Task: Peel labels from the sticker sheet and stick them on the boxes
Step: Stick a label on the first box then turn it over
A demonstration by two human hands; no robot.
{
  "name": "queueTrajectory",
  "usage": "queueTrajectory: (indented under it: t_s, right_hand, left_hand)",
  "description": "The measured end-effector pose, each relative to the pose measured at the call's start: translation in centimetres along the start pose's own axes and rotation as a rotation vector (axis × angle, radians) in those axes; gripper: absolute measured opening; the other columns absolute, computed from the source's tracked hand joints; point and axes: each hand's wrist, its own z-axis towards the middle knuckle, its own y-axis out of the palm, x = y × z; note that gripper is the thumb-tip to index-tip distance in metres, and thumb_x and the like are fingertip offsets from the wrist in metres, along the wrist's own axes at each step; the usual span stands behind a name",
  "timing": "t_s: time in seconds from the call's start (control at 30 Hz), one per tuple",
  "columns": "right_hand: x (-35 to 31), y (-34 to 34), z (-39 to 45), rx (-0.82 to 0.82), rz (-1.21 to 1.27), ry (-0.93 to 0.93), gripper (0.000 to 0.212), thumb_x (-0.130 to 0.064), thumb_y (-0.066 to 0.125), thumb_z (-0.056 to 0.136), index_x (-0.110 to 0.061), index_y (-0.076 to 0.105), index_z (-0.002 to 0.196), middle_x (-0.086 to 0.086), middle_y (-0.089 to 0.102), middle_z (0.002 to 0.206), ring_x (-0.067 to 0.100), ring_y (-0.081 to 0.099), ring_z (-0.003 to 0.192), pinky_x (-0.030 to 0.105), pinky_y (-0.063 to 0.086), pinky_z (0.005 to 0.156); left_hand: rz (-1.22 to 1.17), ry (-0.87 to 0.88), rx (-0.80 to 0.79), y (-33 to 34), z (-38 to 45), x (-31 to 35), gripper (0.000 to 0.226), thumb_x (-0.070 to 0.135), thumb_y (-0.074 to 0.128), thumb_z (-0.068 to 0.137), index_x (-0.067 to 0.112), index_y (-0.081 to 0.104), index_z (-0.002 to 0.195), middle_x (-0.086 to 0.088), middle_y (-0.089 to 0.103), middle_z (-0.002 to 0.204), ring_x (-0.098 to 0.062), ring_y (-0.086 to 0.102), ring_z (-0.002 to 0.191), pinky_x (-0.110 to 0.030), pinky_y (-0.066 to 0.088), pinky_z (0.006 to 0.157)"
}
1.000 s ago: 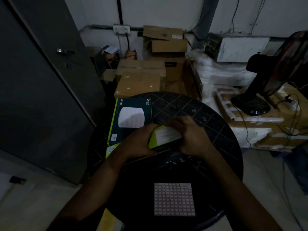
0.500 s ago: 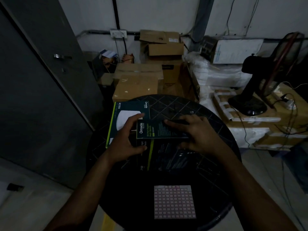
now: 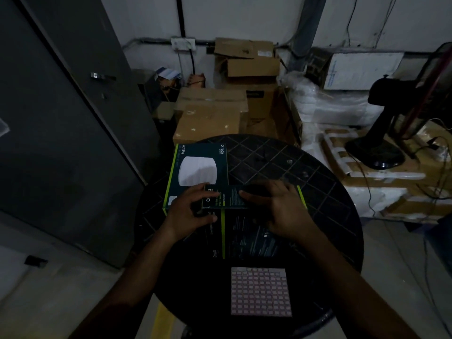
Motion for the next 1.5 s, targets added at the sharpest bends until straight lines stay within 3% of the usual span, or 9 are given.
queueTrajectory:
  t_s: [0.13,0.3,0.47,0.67,0.87,1.03,1.2,1.4,1.5]
  right_hand:
    - [-4.0,2.2,0.5,0.269,0.135,-0.039,0.039,-0.044,0.073,0.083,-0.038,0.070,0.121,-0.008,0.064,0.130,0.023,0.057,0.118,0.048,0.042,0.097]
    - [-7.9,4.6,1.7,0.500,0.193,0.037,0.014,-0.035,0.071,0.087,-0.034,0.078,0.099,-0.017,0.072,0.104,0.018,0.064,0.096,0.047,0.044,0.093]
    - [-7.5,4.1,1.6,0.471,0.216,0.066,0.005,-0.037,0.075,0.085,-0.034,0.078,0.088,-0.018,0.074,0.093,0.015,0.064,0.092,0.046,0.045,0.092]
    - [-4.0,2.4,-2.0,0.464,0.151,0.214,0.017,-0.054,0.077,0.080,-0.041,0.078,0.091,-0.024,0.071,0.110,0.014,0.060,0.111,0.058,0.032,0.107]
    - [0.2,1.2,-5.4,0.565,0.385,0.338,0.022,-0.037,0.084,0.074,-0.016,0.077,0.076,-0.005,0.071,0.107,0.022,0.058,0.105,0.025,0.045,0.090]
    - [1.9,1.1,-5.1,0.489,0.674,0.367,0.010,-0.016,0.086,0.076,-0.014,0.080,0.084,0.001,0.062,0.131,0.015,0.060,0.122,0.030,0.052,0.095]
    - [1.6,1.9,-4.7,0.477,0.909,0.418,0.017,-0.004,0.083,0.077,-0.007,0.080,0.093,0.010,0.067,0.128,0.009,0.065,0.119,0.028,0.056,0.094]
    - [1.7,2.4,-4.0,0.507,1.034,0.487,0.015,0.001,0.085,0.072,-0.006,0.078,0.083,0.012,0.072,0.115,0.014,0.066,0.119,0.044,0.056,0.098]
    - [1.6,2.9,-4.5,0.467,1.083,0.489,0.019,0.005,0.080,0.077,-0.002,0.076,0.094,0.014,0.068,0.126,0.016,0.062,0.125,0.049,0.054,0.101]
  left_hand:
    - [-0.044,0.034,0.078,1.2,-0.7,0.0,0.064,0.041,0.091,0.058,0.059,0.063,0.113,0.009,0.048,0.146,-0.001,0.042,0.137,-0.020,0.036,0.110]
    - [-0.167,-0.016,0.120,1.9,-1.3,-0.5,0.055,0.016,0.086,0.065,0.040,0.071,0.112,0.002,0.048,0.147,0.003,0.045,0.133,-0.015,0.037,0.108]
    - [-0.134,-0.003,0.101,1.9,-1.3,-0.7,0.052,0.013,0.084,0.070,0.042,0.069,0.111,0.001,0.046,0.149,0.002,0.045,0.134,-0.018,0.036,0.110]
    - [-0.201,-0.026,0.095,1.9,-1.7,-0.7,0.039,0.026,0.081,0.072,0.041,0.071,0.106,0.004,0.046,0.150,-0.007,0.041,0.139,-0.037,0.037,0.115]
    - [-0.167,-0.068,0.131,2.3,-1.9,-0.4,0.040,0.032,0.080,0.072,0.054,0.069,0.103,0.005,0.045,0.151,-0.008,0.038,0.142,-0.039,0.037,0.113]
    - [-0.247,-0.019,0.171,1.6,-2.3,-0.2,0.041,0.020,0.078,0.072,0.049,0.071,0.101,-0.004,0.047,0.148,-0.010,0.039,0.141,-0.026,0.037,0.112]
    - [-0.254,-0.074,0.150,-0.8,-2.3,-0.6,0.035,0.016,0.077,0.073,0.042,0.071,0.097,-0.003,0.044,0.151,-0.009,0.037,0.142,-0.039,0.037,0.115]
    - [0.376,0.190,0.175,-1.2,-1.5,1.1,0.021,0.020,0.067,0.086,0.023,0.071,0.106,0.002,0.054,0.142,-0.020,0.044,0.131,-0.036,0.038,0.107]
    - [0.512,0.310,-0.033,1.5,-0.3,3.9,0.029,0.027,0.054,0.094,0.028,0.068,0.120,0.007,0.058,0.138,-0.015,0.044,0.124,-0.037,0.041,0.101]
